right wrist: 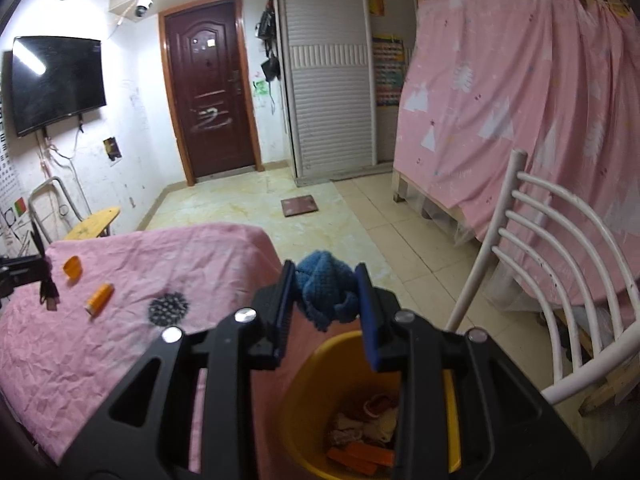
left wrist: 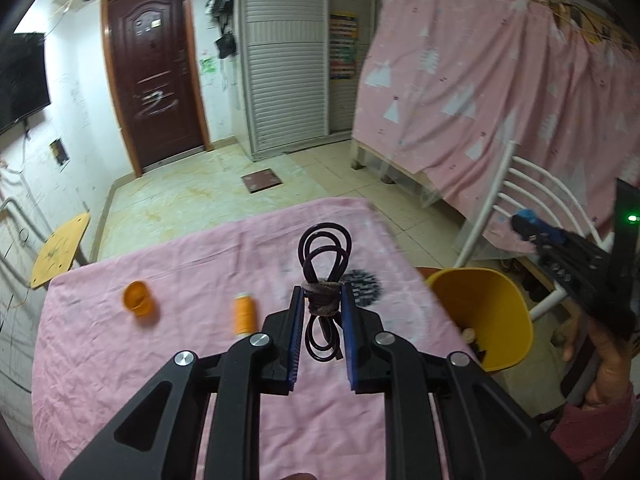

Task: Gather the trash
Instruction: 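Carry the cable and blue ball over the yellow bin and release both, then move both open grippers back over the bed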

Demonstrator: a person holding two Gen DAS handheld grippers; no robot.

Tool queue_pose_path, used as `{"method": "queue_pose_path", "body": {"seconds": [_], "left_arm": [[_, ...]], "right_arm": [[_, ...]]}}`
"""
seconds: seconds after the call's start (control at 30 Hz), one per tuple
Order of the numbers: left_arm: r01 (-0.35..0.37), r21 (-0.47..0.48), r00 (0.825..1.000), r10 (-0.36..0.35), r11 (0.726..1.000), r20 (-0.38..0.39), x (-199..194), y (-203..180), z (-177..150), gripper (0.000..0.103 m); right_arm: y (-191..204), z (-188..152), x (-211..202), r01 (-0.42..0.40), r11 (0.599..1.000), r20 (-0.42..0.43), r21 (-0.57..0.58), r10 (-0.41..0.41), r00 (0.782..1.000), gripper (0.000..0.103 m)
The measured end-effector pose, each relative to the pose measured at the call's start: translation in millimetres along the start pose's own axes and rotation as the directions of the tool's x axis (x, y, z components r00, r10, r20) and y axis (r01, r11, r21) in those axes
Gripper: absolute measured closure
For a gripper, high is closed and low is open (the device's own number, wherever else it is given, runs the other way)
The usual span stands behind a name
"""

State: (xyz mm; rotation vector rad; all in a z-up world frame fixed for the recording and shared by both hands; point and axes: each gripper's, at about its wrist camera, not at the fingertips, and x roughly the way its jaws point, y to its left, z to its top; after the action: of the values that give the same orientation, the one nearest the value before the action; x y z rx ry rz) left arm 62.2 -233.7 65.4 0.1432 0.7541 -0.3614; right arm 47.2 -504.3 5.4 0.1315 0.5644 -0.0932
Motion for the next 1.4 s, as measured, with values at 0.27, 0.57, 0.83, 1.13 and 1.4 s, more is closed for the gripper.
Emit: {"method": "queue_pose_path", "body": {"seconds": [0.27,0.57,0.83,1.13,1.4], "left_arm": [[0.134,0.043,0.99,-0.133,0.99,-0.035,19.9,-65.3,15.8,0.092],[0.36,0.047,0.926,-0.351,0.932,-0.139,78.7,-149.0,21.6,0.092],[0.362,0.017,0.906,-0.348,0.932,-0.243,116.5,-182.3,11.9,0.092],[0.312,0.024,0.932,-0.301,0.95,-0.2,103.2,-150.0,11.7,0.084],[0.24,-0.036,0.959,-0.242,0.97,-0.147,86.6,-83.2,22.6,0.036]], "right_arm": [[-25.4,-6.1,7.8,0.053,0.997,-0.009,0.06,-0.052,0.999,0.041],[-96.1,-9.0,-32.3,0.09,0.951,0.12,0.296,-0.131,0.984,0.028],[-112.5,-9.2,-40.1,0.016,0.931,0.181,0.364,-0.087,0.98,0.02],[-93.6,-3.9,-35.2,-0.002,0.948,0.188,0.32,-0.061,0.98,0.015],[-53.8,4.3,-28.9,-0.024,0.974,0.175,0.225,-0.017,0.984,0.013]]}}
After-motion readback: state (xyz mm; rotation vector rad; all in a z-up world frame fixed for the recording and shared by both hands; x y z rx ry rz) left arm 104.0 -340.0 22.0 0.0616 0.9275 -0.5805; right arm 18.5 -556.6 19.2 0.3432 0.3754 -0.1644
